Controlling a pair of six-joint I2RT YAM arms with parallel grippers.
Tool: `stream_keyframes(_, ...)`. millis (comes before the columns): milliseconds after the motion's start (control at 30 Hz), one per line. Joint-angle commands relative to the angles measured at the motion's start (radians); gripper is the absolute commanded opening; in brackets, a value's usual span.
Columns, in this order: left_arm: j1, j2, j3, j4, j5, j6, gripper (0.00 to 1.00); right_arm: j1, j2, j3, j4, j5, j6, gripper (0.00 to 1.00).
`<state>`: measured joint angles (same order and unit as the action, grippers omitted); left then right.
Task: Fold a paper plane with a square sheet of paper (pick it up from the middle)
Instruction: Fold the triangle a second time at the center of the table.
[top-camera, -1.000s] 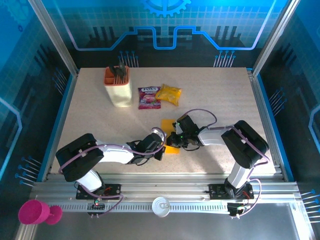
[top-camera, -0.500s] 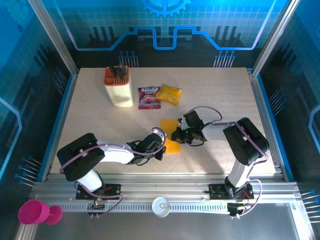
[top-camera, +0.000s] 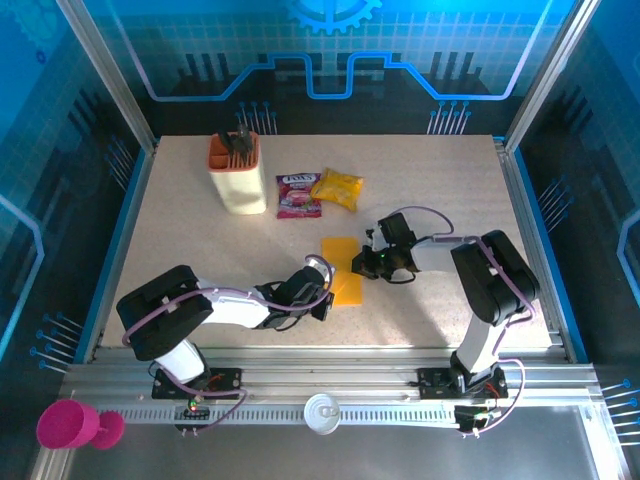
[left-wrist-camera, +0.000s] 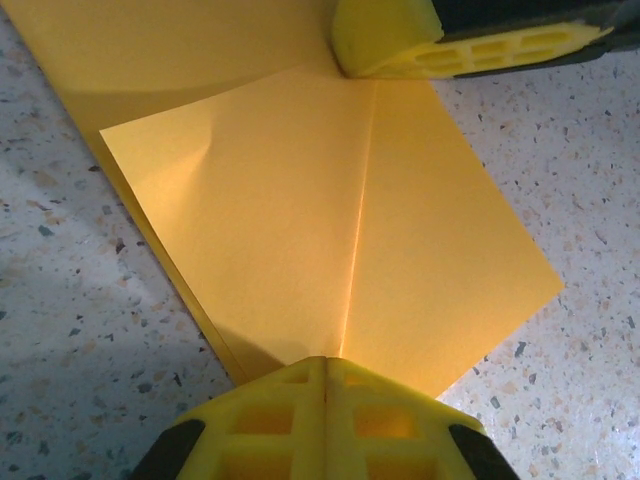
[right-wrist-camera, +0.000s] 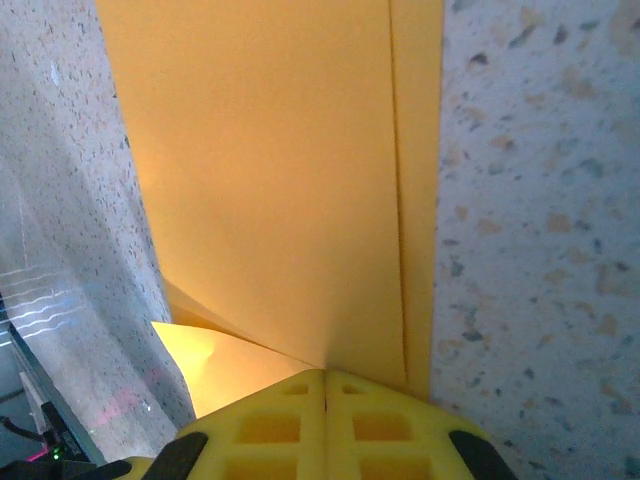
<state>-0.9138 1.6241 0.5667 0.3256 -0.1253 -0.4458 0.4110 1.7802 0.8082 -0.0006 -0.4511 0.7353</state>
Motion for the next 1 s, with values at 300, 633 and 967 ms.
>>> stream_keyframes(300,-0.024,0.040,-0.024,-0.163,0.043,-0.017,0.00,-0.165,-0.004,0.007,-0.073,0.095,-0.039,0.00)
stream_keyframes(633,-0.032,0.020,-0.012,-0.170,0.041,-0.047,0.00,-0.067,-0.205,-0.067,-0.055,0.063,0.018,0.00)
stream_keyframes(967,-0.032,0.008,0.025,-0.205,0.035,-0.044,0.00,0.121,-0.054,0.008,0.017,0.086,0.078,0.00)
